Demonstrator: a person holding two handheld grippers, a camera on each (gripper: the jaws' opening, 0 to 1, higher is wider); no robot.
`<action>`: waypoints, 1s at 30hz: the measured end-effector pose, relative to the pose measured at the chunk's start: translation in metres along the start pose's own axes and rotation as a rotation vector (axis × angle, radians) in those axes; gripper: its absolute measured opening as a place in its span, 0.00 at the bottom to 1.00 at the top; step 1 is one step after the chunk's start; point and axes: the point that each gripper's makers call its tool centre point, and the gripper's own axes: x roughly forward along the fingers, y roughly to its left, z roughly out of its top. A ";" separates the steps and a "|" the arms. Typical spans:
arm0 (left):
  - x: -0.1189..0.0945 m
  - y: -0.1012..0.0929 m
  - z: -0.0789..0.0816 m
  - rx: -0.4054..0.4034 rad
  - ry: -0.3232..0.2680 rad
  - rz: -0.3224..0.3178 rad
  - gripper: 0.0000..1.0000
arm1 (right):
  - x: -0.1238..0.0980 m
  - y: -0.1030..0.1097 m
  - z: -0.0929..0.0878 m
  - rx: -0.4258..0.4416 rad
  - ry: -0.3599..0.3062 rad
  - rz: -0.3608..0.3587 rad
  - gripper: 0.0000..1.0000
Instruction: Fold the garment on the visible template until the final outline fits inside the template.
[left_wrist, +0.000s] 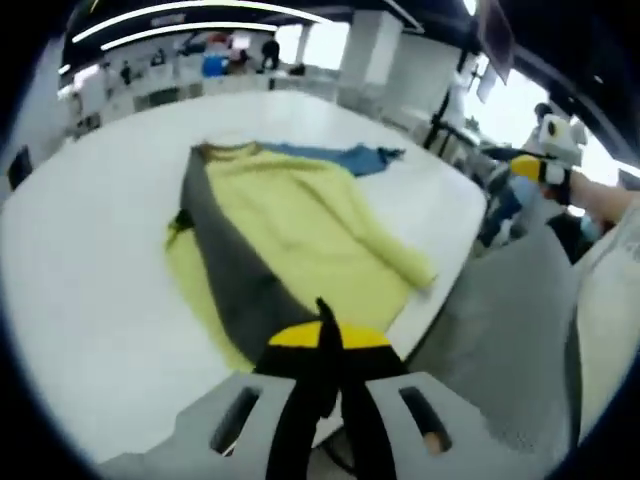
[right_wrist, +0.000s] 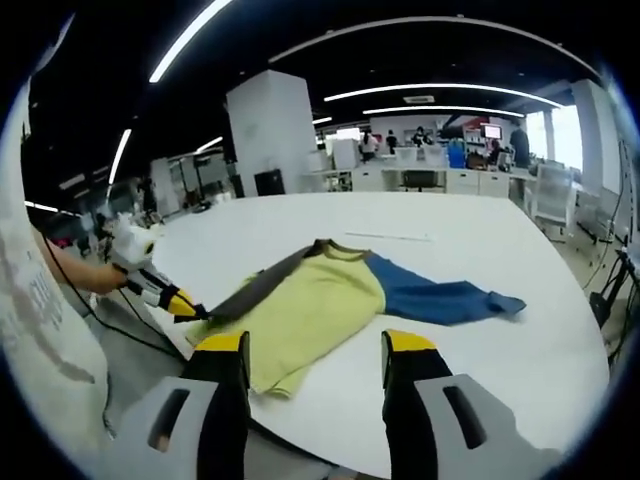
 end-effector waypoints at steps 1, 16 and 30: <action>-0.003 0.006 0.005 -0.019 -0.021 0.018 0.00 | 0.000 0.000 -0.001 -0.002 0.004 0.000 0.53; -0.054 0.115 0.080 -0.014 -0.196 0.344 0.00 | -0.003 -0.003 -0.003 0.008 0.018 -0.017 0.52; -0.089 0.202 0.103 -0.051 -0.240 0.552 0.01 | -0.009 -0.001 -0.010 0.021 0.047 -0.038 0.52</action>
